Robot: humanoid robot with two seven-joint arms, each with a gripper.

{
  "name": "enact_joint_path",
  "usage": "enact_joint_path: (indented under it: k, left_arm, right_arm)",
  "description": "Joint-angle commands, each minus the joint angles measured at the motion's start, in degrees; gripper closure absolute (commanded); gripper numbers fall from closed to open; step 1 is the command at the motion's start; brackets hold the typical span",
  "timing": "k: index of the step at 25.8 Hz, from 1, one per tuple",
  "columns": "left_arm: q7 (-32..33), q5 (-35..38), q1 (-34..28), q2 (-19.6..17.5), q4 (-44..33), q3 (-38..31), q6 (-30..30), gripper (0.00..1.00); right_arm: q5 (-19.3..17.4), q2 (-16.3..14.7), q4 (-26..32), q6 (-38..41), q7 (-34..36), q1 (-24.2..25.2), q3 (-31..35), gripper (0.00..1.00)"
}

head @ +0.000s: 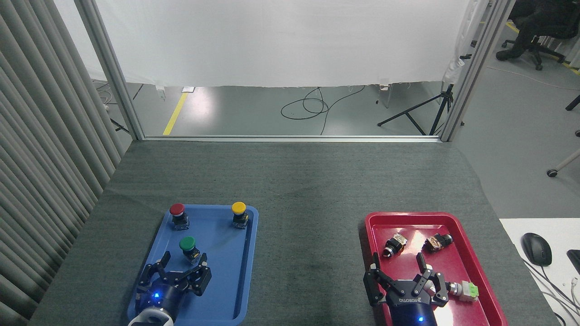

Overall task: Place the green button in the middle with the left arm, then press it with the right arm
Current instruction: 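Move the left hand over the green button and grasp it, then lift the green button off the blue tray and carry it toward the table middle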

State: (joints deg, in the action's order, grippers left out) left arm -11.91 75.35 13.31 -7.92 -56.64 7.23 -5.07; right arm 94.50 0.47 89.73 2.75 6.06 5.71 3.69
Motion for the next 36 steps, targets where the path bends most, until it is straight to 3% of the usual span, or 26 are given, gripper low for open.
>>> enact_joint_path:
  k: [1,11,25,27,31,36]
  left_arm:
    - [-0.57,0.14,1.98,1.68,3.82,0.07,0.94,0.08]
    - [-0.57,0.06,2.6,2.04,4.61,0.16,3.05,0.24]
    - [-0.66,0.06,5.67,3.71,9.45,0.16,6.66,0.27]
    - [-0.57,0.06,5.67,3.53,9.45,0.16,6.66,0.35]
    - [-0.66,0.14,5.32,3.27,9.36,0.51,5.95,0.61]
    - [-1.45,0.14,5.15,3.0,8.48,0.51,5.43,0.76]
  right_arm:
    - [-0.02,-0.3,0.0,0.06,0.0,0.0,0.0,0.01]
    - [0.07,-0.65,0.0,-0.11,0.0,0.0,0.0,0.01]
    - [0.07,-0.39,-0.09,-0.2,0.0,-0.53,0.0,0.01]
    - [0.42,0.05,-0.09,-0.11,0.0,-0.53,0.0,0.01]
    - [0.42,-0.03,-0.09,-0.11,0.0,-0.61,0.0,0.01]
    - [0.42,-0.39,-0.53,-0.11,0.0,-0.61,0.0,0.01]
